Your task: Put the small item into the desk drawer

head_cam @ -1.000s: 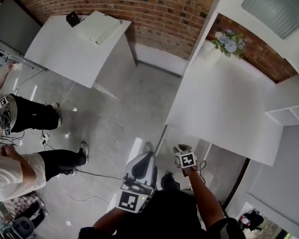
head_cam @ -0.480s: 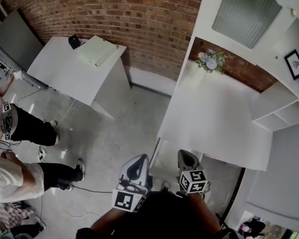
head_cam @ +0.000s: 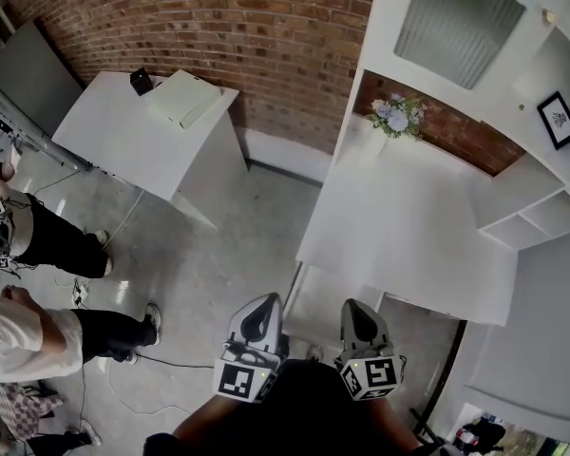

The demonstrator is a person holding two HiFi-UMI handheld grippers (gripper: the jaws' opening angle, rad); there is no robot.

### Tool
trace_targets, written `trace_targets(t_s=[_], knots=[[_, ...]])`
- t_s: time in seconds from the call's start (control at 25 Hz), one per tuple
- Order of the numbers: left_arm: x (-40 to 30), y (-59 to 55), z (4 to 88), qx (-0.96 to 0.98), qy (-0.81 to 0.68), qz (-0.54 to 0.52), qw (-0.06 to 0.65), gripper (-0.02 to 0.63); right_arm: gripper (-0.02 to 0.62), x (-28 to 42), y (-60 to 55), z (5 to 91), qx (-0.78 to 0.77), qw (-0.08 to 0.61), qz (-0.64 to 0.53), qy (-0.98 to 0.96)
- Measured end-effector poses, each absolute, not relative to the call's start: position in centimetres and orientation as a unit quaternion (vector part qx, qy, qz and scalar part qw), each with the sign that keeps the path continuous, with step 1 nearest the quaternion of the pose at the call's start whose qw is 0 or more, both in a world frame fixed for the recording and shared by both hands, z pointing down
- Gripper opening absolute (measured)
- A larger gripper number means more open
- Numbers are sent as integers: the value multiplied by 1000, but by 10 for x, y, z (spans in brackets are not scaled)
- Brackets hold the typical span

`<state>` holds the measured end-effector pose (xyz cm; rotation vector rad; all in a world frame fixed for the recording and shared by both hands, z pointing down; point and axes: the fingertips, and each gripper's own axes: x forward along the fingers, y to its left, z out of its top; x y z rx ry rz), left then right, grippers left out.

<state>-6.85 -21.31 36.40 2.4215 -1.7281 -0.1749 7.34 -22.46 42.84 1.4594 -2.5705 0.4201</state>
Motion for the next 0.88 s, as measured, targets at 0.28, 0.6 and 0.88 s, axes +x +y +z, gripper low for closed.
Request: trace_targets(t_s=[0.28, 0.6, 0.88], knots=[[-65, -213, 365, 808, -582, -55, 81, 25, 14, 73, -229, 424, 478, 76, 140, -864], [-66, -211, 361, 804, -586, -68, 70, 25, 14, 71, -229, 424, 473, 77, 131, -868], [-65, -206, 364, 799, -591, -71, 82, 25, 14, 72, -227, 421, 472, 80, 126, -869]])
